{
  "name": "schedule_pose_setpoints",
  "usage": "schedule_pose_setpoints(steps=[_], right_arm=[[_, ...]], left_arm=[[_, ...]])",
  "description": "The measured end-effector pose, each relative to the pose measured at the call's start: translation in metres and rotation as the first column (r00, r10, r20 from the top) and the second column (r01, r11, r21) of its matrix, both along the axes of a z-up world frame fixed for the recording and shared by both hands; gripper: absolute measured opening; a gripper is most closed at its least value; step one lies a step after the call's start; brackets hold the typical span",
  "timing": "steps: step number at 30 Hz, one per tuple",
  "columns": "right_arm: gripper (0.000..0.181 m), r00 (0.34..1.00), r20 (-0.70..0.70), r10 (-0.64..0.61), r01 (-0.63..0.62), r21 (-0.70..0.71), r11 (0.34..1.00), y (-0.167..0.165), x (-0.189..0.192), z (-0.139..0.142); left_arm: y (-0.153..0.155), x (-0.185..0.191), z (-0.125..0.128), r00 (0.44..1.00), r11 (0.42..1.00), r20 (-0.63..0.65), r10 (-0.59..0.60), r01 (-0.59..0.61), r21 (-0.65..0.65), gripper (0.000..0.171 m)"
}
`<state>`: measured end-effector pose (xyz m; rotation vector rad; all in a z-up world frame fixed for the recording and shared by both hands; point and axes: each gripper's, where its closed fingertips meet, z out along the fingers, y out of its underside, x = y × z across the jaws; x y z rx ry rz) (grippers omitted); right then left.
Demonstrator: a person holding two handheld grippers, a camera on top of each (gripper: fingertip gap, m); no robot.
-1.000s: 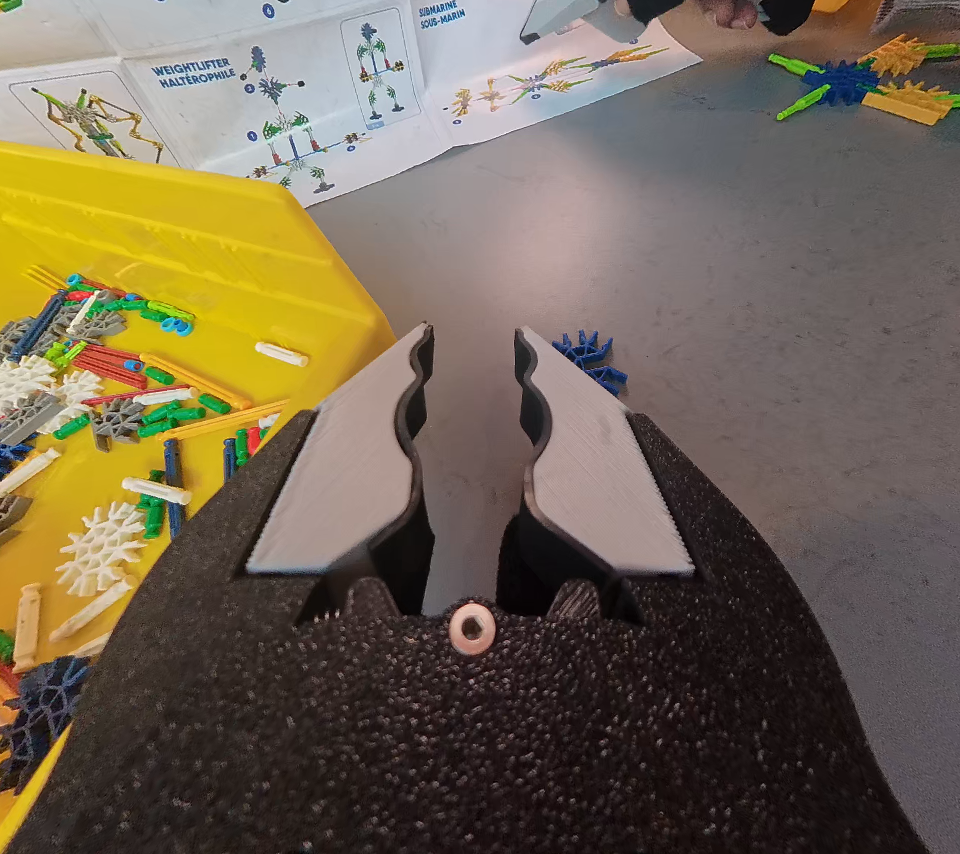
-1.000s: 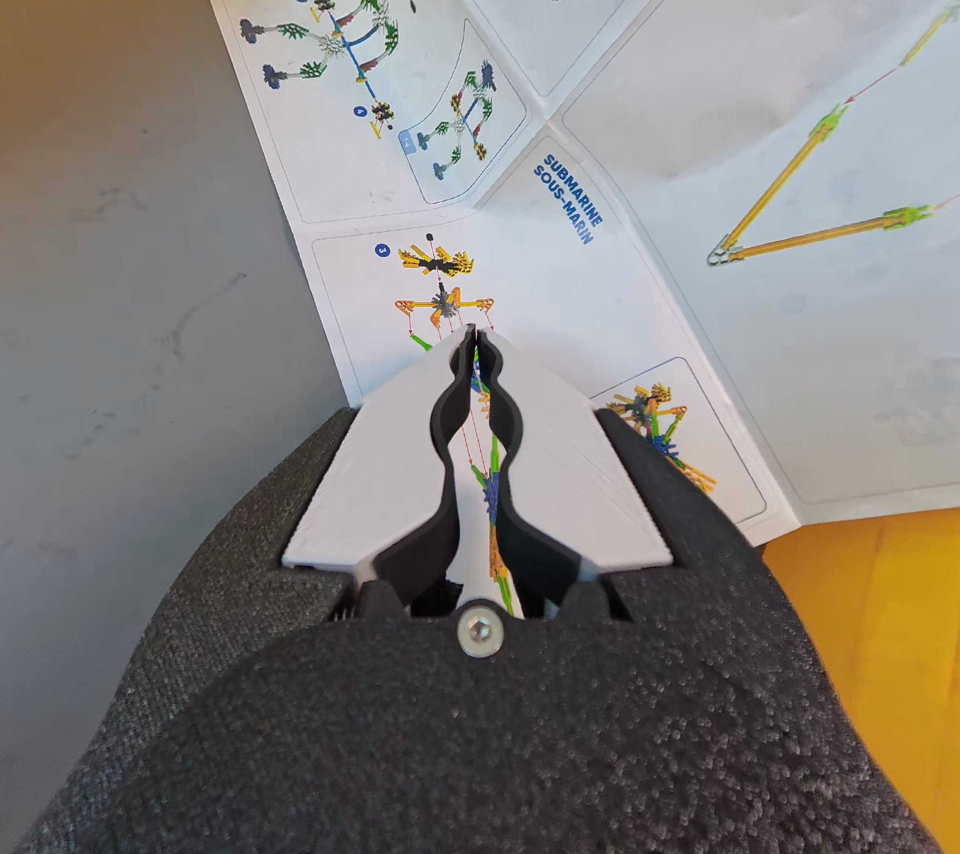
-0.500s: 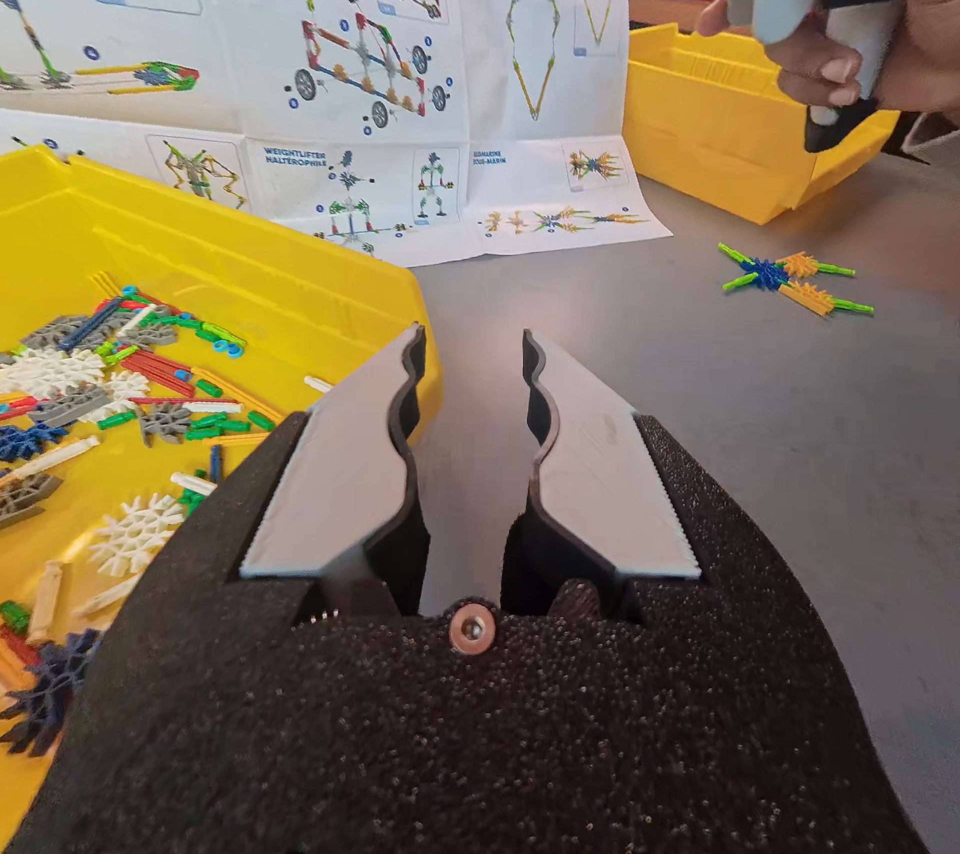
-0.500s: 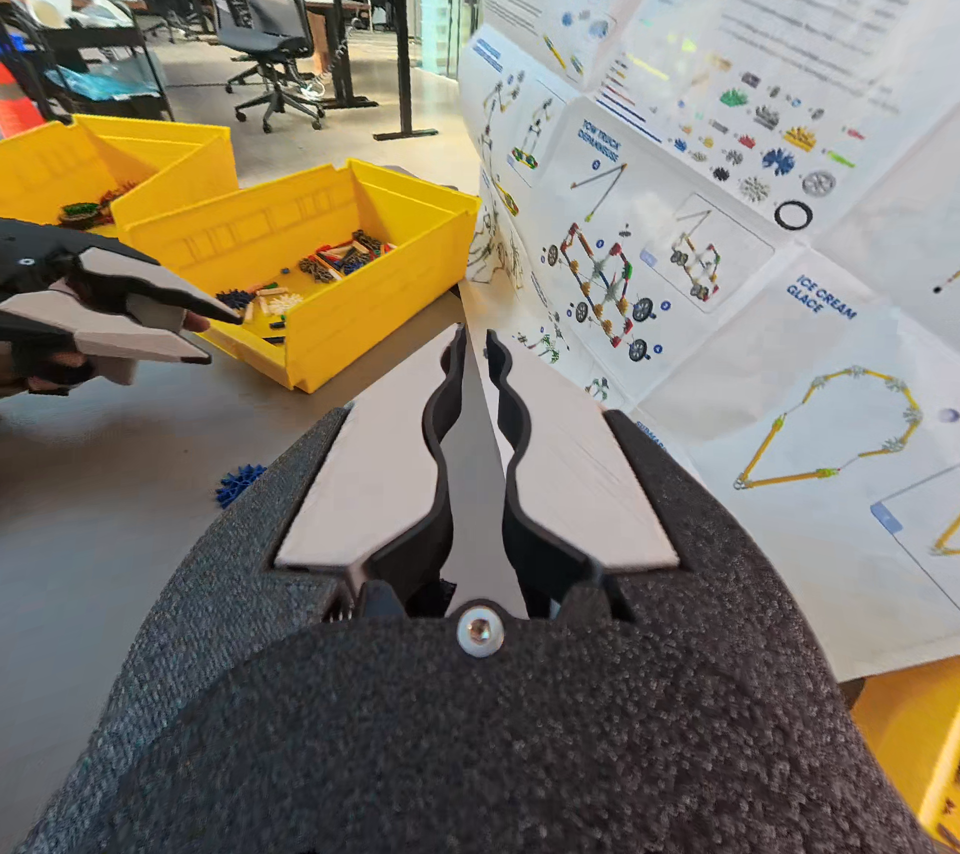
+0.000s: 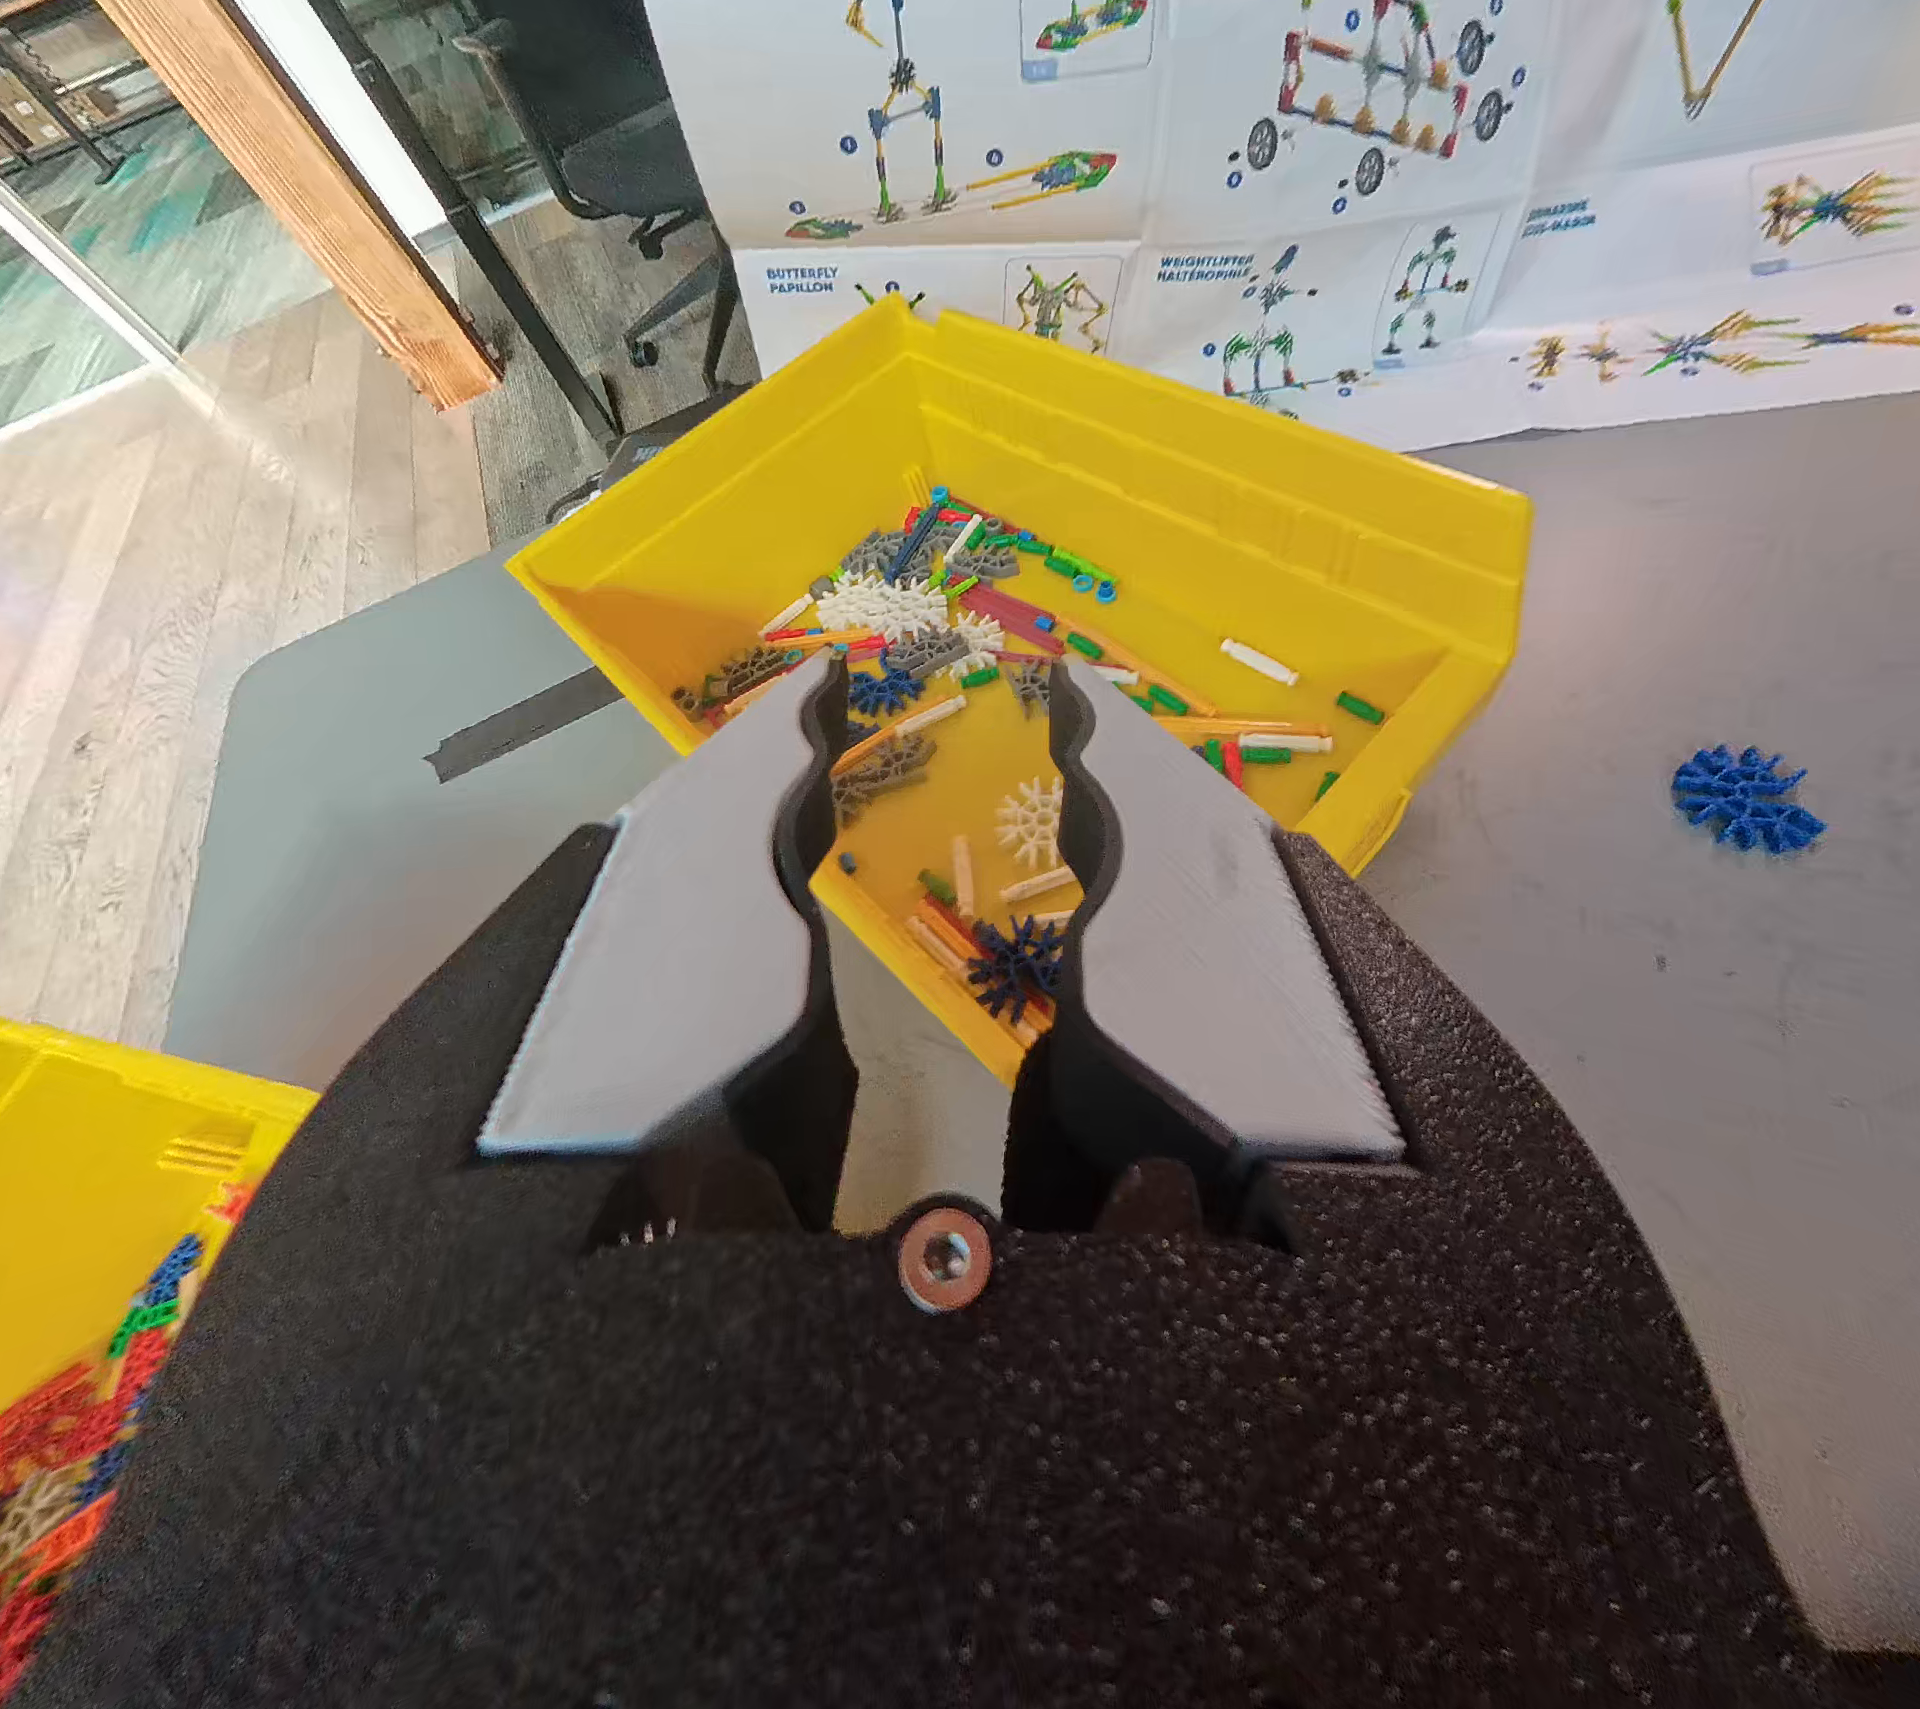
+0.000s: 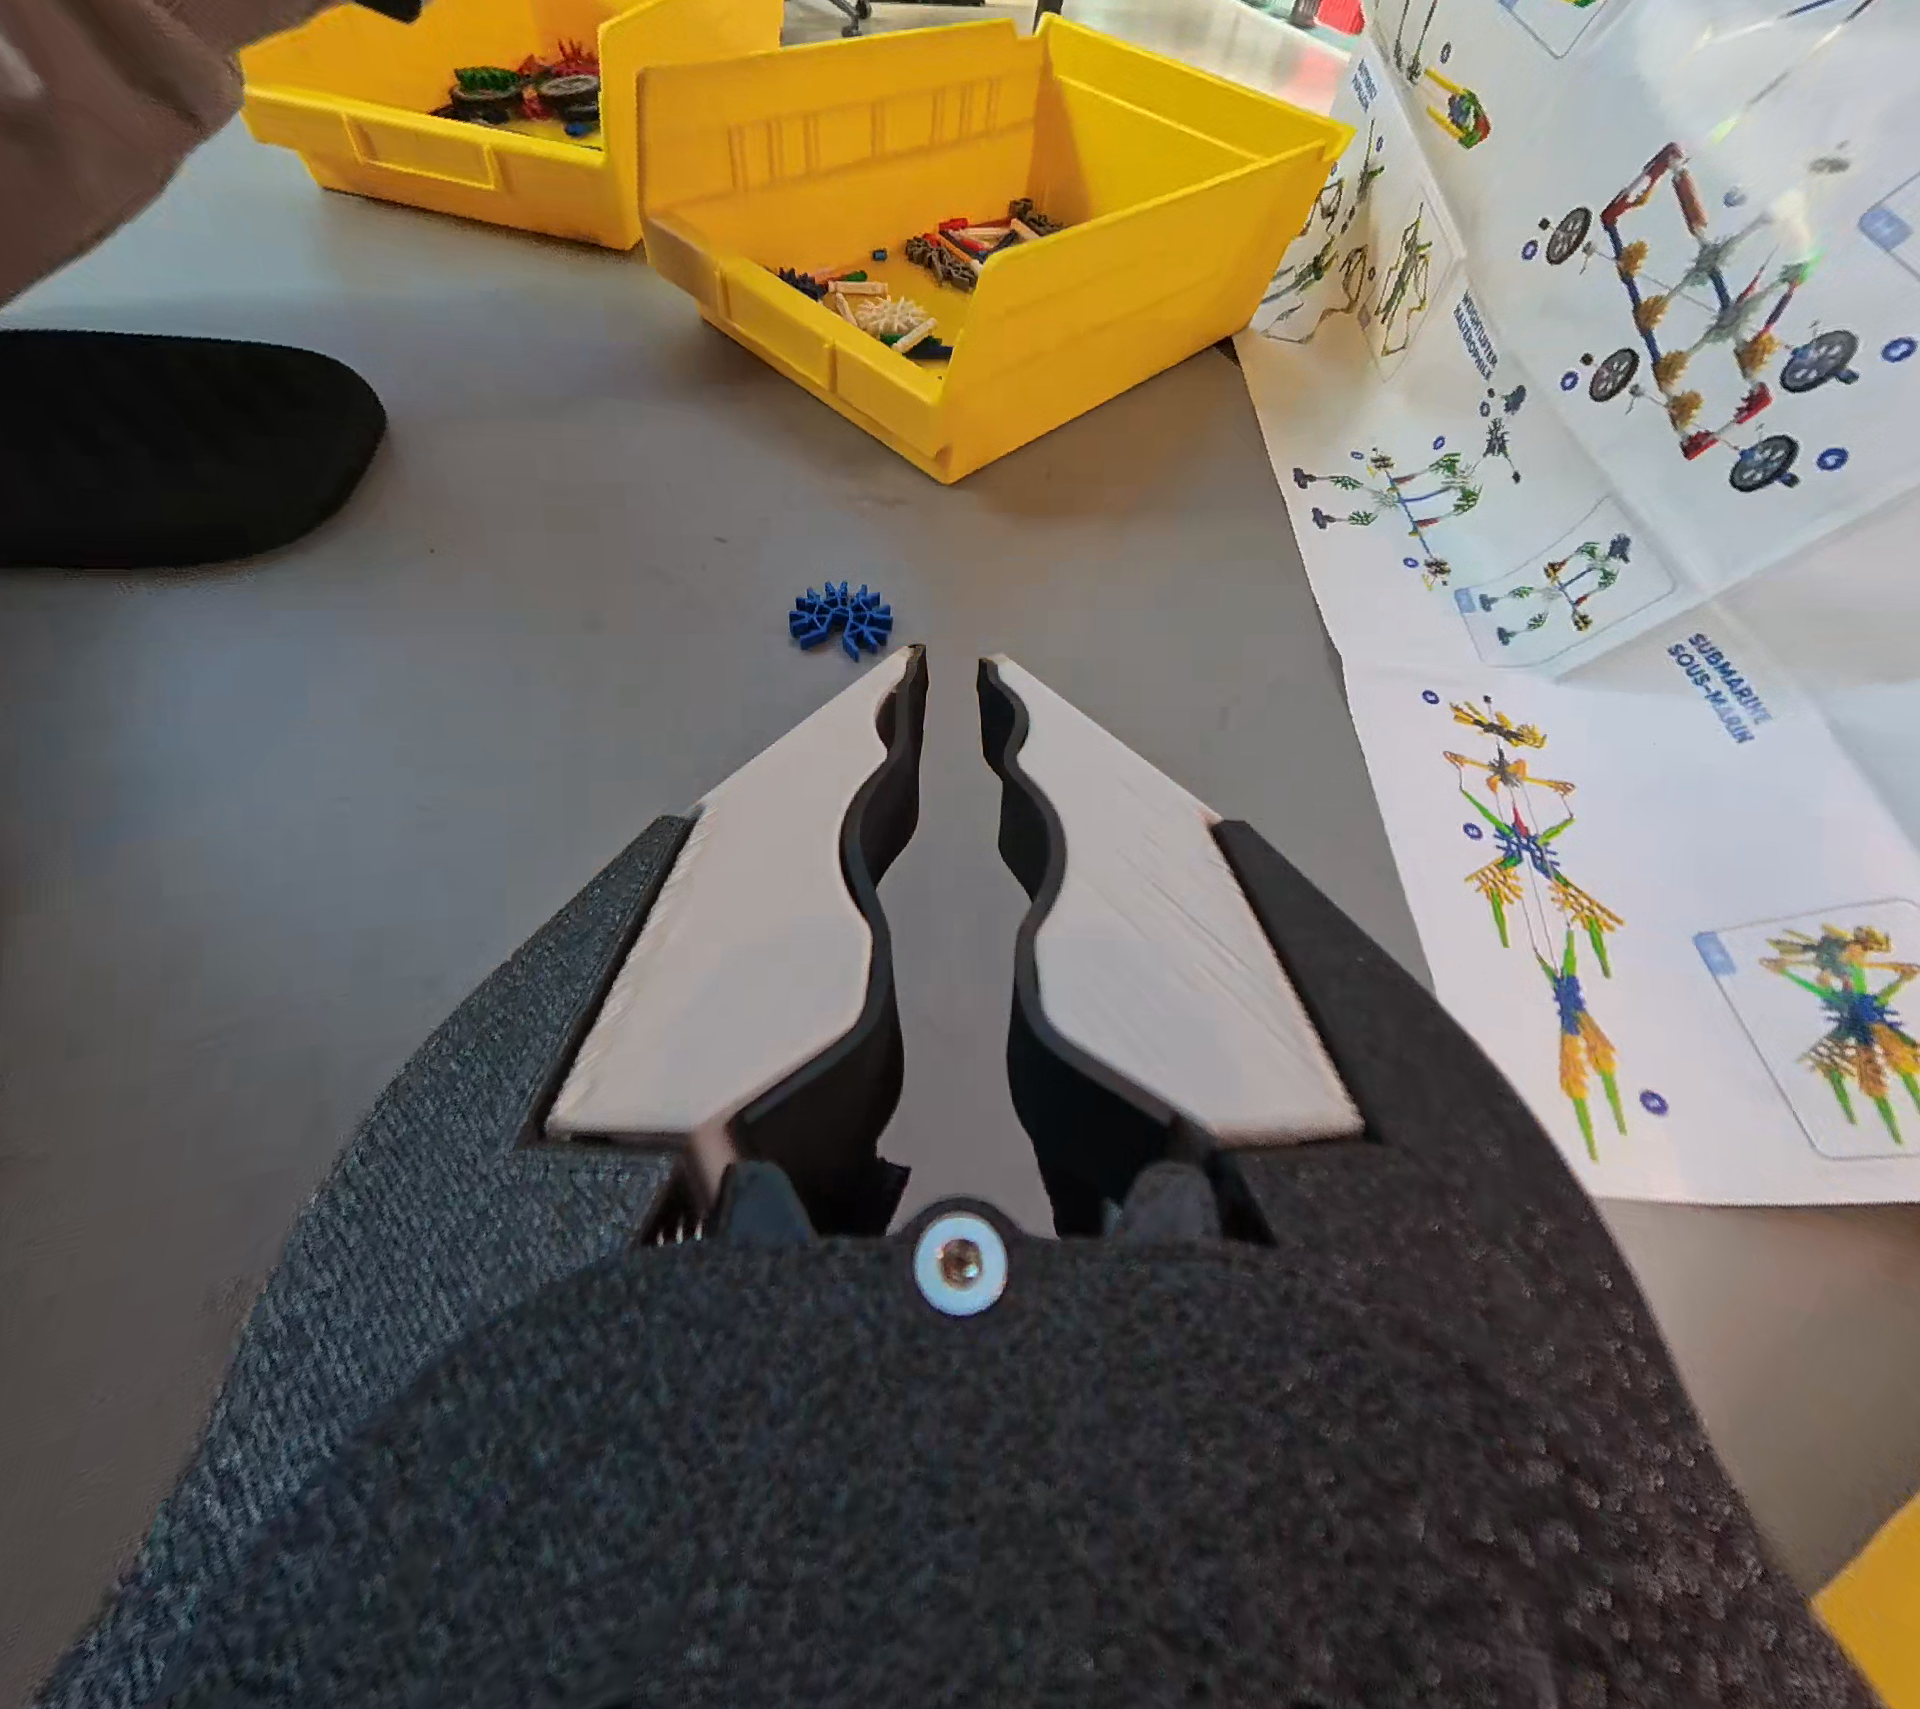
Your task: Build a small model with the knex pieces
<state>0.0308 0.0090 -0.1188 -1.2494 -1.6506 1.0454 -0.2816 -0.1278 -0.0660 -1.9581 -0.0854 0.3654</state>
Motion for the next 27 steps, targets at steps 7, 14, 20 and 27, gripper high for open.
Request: schedule_pose_setpoints(steps=[7,14,20,27], right_arm=[[0.007,0.987,-0.114,-0.116,0.119,0.02,0.993,0.026,0.024,-0.007],[0.007,0.984,-0.125,-0.124,0.14,0.133,0.981,0.031,0.023,-0.014],[0.007,0.986,-0.099,-0.132,0.146,0.159,0.976,0.031,0.023,-0.026],[0.007,0.99,-0.09,-0.111,0.123,0.144,0.982,0.029,0.02,-0.027]], left_arm=[[0.022,-0.037,-0.012,0.996,0.963,0.026,-0.081,0.085,-0.257,0.031],[0.065,-0.082,-0.065,0.984,0.66,-0.055,-0.169,0.071,-0.748,0.028],[0.066,-0.116,-0.13,0.98,0.307,-0.011,-0.201,0.053,-0.95,0.005],[0.063,-0.119,-0.152,0.982,0.196,0.036,-0.185,0.073,-0.978,0.004]])
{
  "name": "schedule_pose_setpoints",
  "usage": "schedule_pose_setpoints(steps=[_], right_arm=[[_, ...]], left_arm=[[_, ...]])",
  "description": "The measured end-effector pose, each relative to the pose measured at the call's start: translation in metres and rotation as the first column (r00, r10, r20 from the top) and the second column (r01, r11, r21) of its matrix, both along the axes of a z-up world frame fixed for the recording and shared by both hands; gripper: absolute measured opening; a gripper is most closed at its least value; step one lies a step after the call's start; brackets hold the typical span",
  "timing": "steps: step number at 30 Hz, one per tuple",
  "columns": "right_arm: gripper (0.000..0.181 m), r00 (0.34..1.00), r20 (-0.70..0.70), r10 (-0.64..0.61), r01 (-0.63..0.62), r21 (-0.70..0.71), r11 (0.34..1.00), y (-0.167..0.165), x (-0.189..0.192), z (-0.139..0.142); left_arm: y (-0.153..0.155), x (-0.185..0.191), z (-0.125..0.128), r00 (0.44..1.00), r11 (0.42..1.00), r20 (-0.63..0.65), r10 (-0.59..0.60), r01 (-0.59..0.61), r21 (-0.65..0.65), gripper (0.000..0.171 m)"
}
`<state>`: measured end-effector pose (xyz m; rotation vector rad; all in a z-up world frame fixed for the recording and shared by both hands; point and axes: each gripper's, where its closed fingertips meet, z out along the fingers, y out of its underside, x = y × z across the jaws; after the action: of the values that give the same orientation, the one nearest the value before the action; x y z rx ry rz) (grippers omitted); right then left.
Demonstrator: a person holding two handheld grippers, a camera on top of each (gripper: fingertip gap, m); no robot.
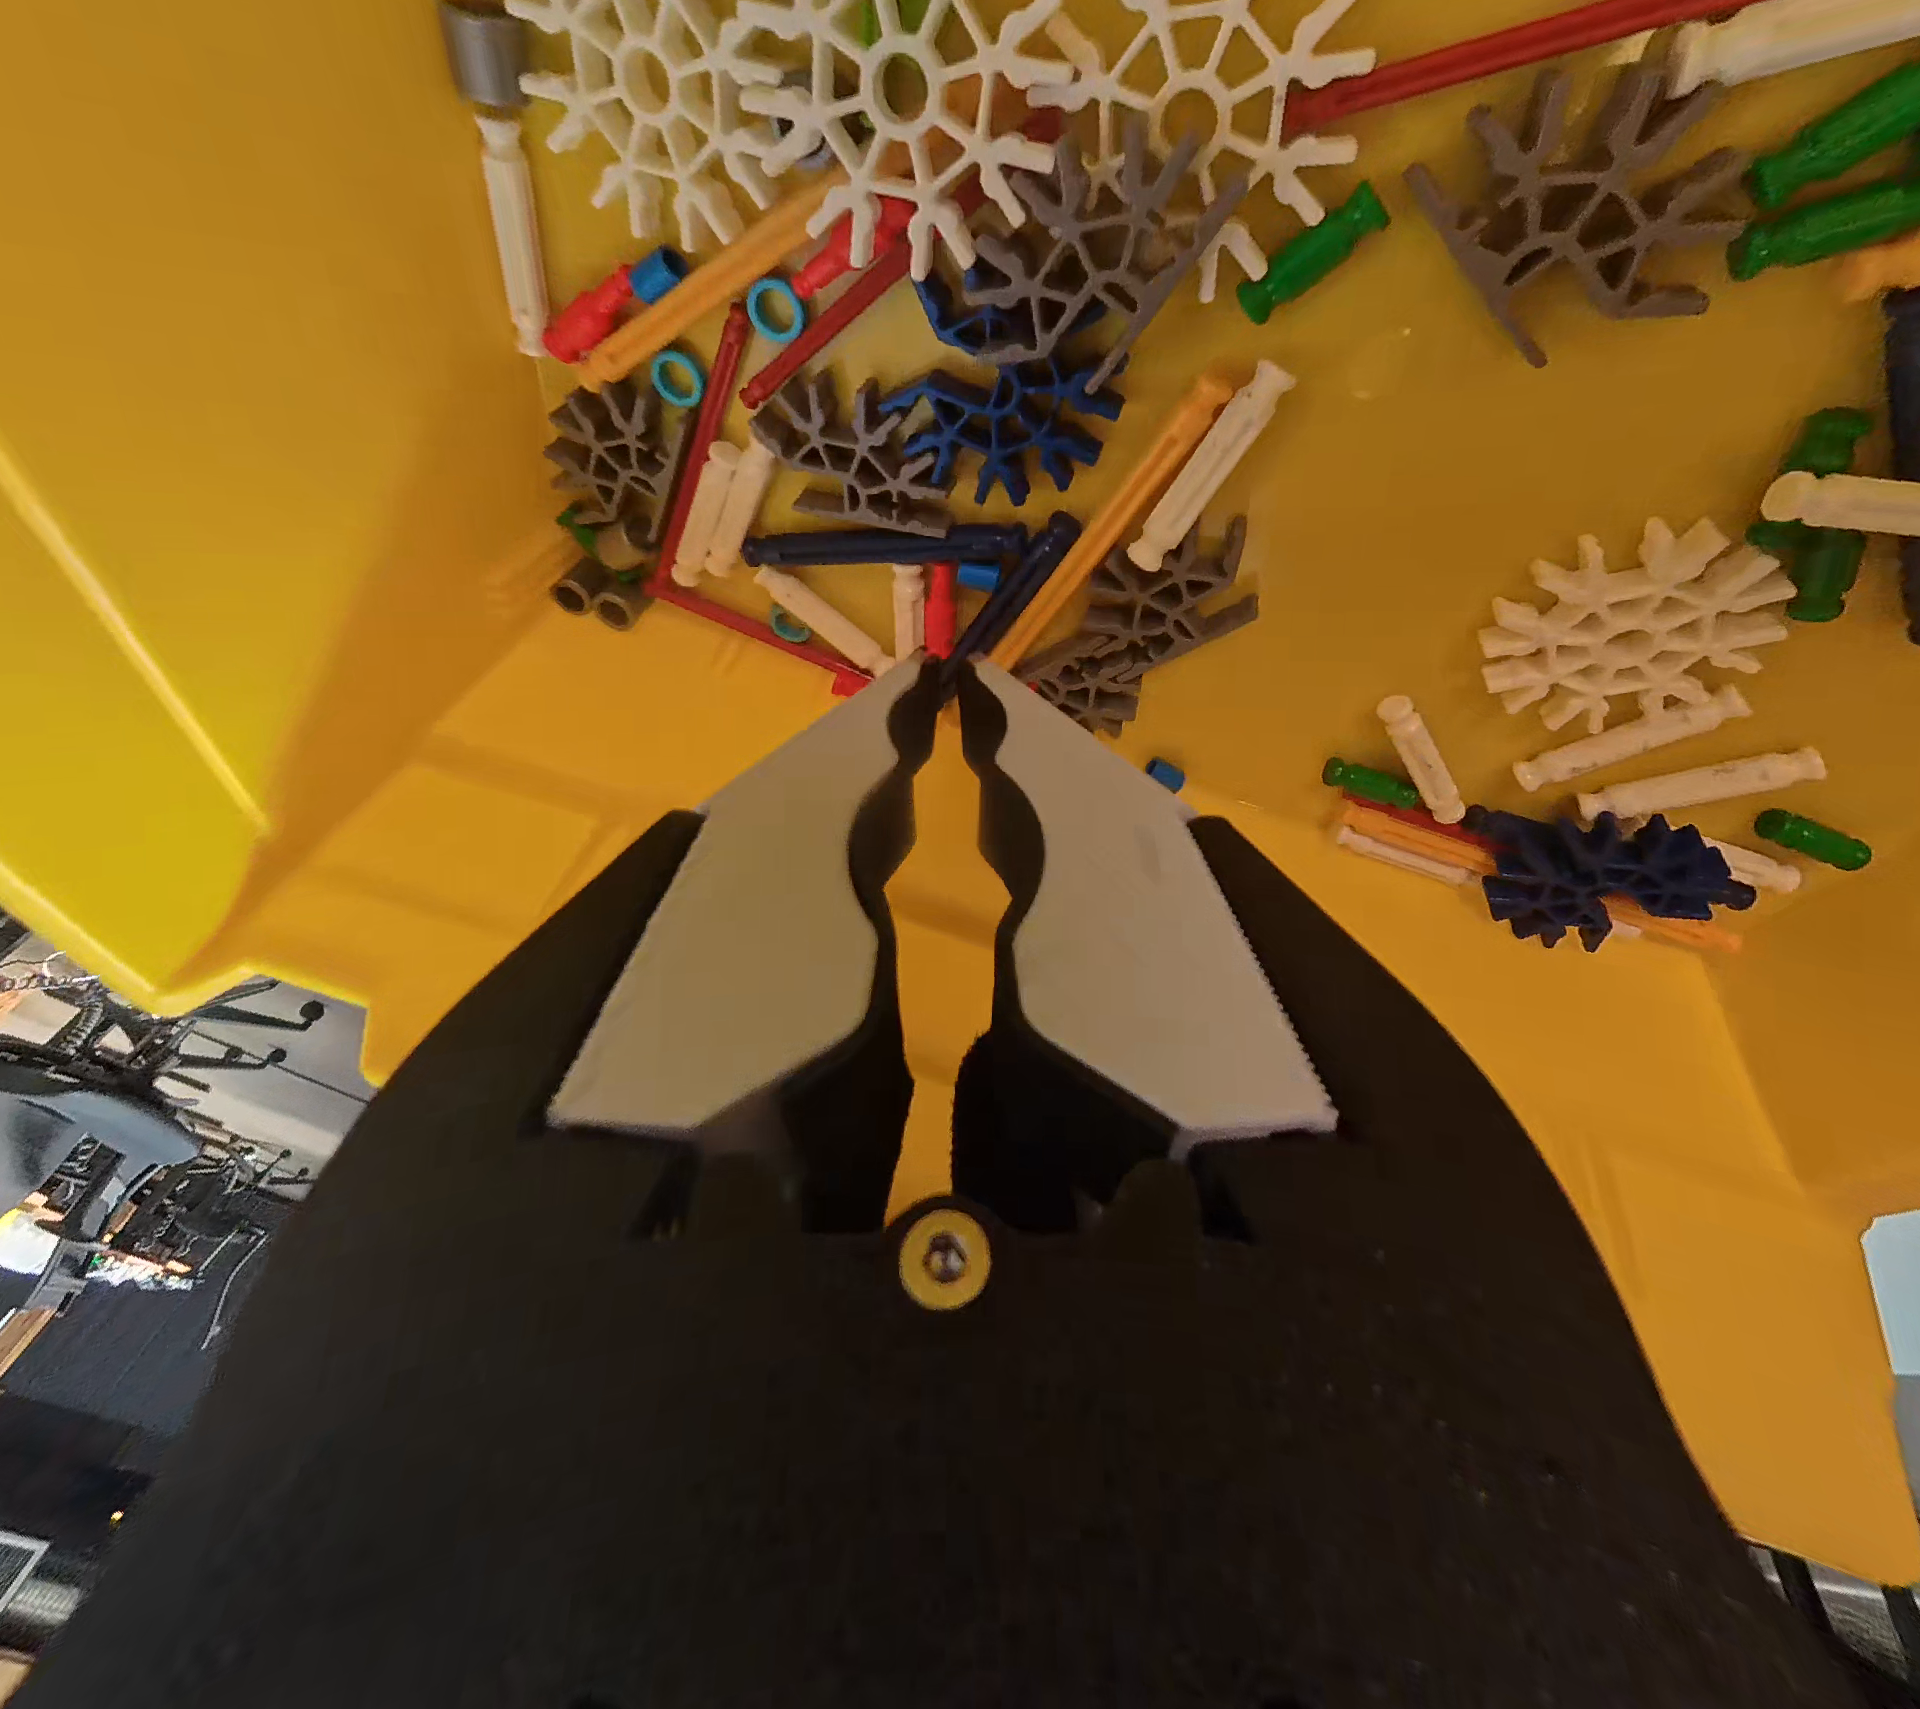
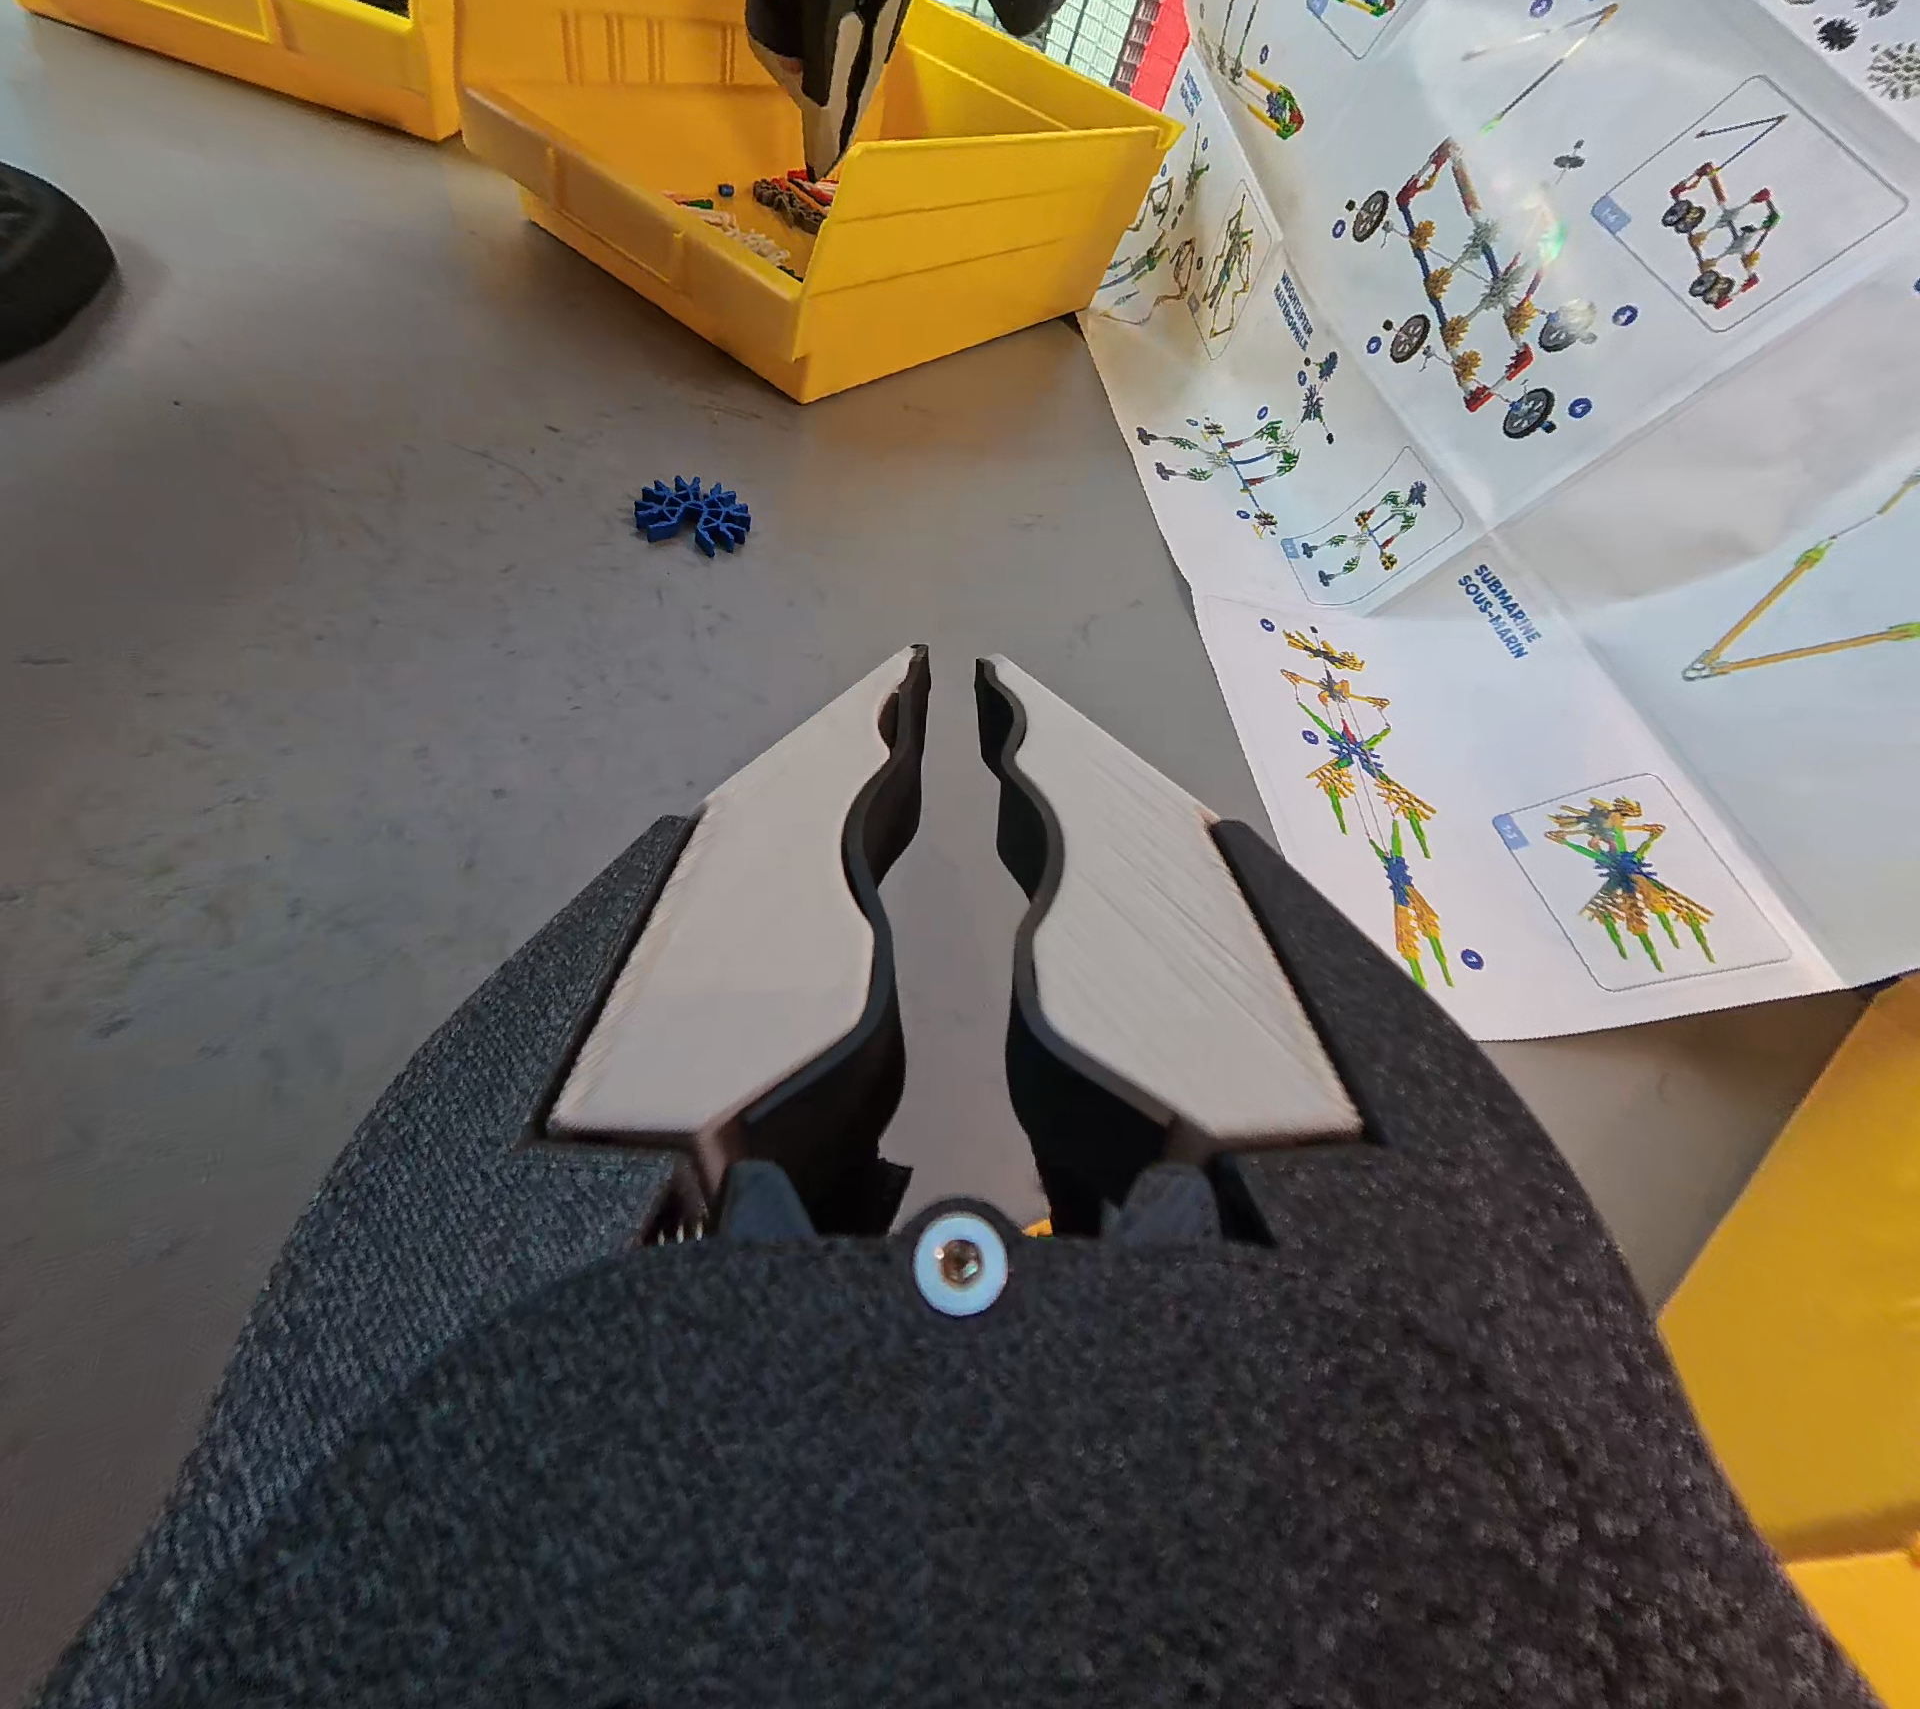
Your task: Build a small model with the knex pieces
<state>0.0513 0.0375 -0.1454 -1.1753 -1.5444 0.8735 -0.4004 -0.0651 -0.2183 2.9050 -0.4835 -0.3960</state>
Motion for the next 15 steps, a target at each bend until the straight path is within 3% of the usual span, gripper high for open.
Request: schedule_pose_setpoints(steps=[15], right_arm=[[0.007,0.999,0.034,0.028,-0.029,0.037,0.999,-0.008,-0.001,-0.007]], left_arm=[[0.0,0.011,-0.003,0.988,1.0,0.155,0.011,-0.007,-0.028,0.004]])
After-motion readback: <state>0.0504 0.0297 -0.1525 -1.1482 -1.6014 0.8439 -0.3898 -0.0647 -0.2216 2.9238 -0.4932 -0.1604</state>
